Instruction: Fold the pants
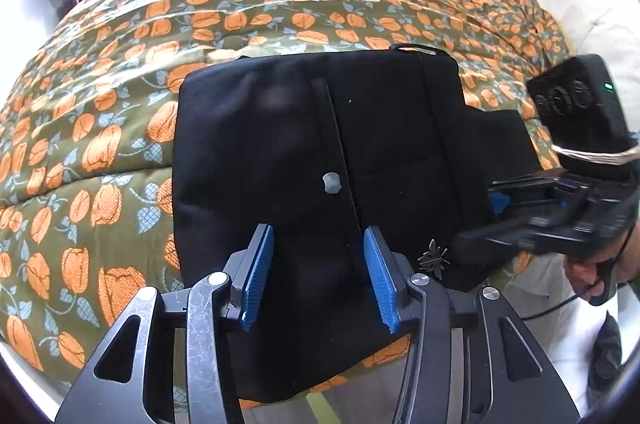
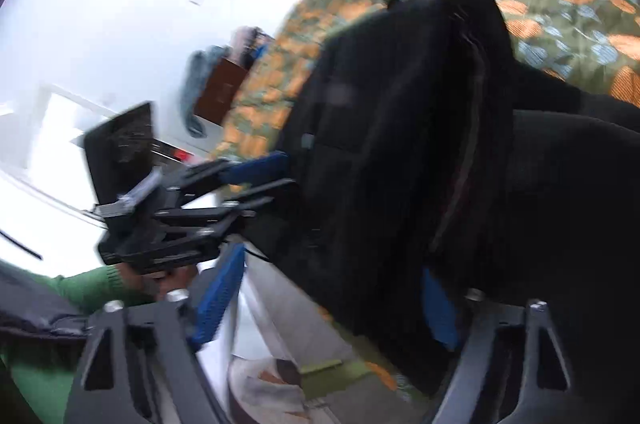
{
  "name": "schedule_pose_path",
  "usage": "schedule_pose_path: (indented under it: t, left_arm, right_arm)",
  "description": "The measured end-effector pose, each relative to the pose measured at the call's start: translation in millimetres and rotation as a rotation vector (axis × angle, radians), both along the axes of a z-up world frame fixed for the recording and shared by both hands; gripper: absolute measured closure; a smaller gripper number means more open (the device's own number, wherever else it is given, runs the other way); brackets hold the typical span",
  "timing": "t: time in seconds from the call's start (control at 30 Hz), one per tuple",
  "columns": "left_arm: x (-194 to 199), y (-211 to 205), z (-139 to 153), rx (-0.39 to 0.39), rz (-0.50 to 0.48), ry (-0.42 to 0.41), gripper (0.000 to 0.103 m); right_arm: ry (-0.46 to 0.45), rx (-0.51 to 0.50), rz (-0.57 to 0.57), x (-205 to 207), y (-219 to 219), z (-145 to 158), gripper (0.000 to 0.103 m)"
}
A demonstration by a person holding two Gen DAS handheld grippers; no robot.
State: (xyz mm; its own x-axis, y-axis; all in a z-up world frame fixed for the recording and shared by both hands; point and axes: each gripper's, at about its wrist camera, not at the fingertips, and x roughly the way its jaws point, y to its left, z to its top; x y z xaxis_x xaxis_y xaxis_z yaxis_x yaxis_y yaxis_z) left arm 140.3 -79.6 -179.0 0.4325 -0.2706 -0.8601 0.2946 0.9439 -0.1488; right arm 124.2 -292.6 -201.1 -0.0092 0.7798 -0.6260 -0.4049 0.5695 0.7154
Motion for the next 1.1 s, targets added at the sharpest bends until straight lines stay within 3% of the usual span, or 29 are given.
schedule_pose_path:
  t: [0.07,0.1,0.17,0.23,0.3,0.4,0.5,0.7,0.9,0.97,1.07,1.1]
  left_arm:
    - [0,1,6,0.015,0.004,0.001,0.054]
    - [-1,4,13,0.013,0.012,-0.005,0.054]
    - [-4,18,41,0.005,0.045,-0.068,0.054]
    - [-7,35,71,0.013,0.078,-0.15,0.045]
    - [-8,53,97,0.009,0.114,-0.222,0.037]
    - [-4,71,115,-0.027,0.154,-0.239,0.036]
    - [-3,76,114,-0.087,0.178,-0.219,0.036]
    - [-9,42,87,-0.074,0.112,-0.151,0.037]
    - [-13,1,83,-0.038,0.005,-0.146,0.037]
    - [-12,-13,77,-0.024,-0.028,-0.139,0.036]
    - [-10,-33,66,0.029,-0.06,-0.114,0.036]
    - [-11,-38,63,0.053,-0.067,-0.111,0.036]
  right_arm:
    - [0.006,-0.039,-0.022,5,6,-4,0.064]
    - [0.01,-0.039,-0.035,6,7,-3,0.067]
    - [0.017,0.026,-0.08,7,3,12,0.084]
    - [0.002,0.183,-0.144,7,-16,46,0.085]
    - [-0.037,0.249,-0.177,8,-32,74,0.085]
    - [-0.091,0.279,-0.215,6,-60,105,0.085]
    - [-0.107,0.246,-0.252,-2,-87,112,0.085]
    - [-0.064,0.203,-0.426,-30,-172,98,0.085]
    - [0.02,0.146,-0.535,-53,-224,56,0.085]
    - [0.046,0.07,-0.561,-50,-234,33,0.085]
    - [0.179,-0.068,-0.63,-45,-248,-18,0.083]
    - [0.216,-0.069,-0.65,-43,-249,-30,0.083]
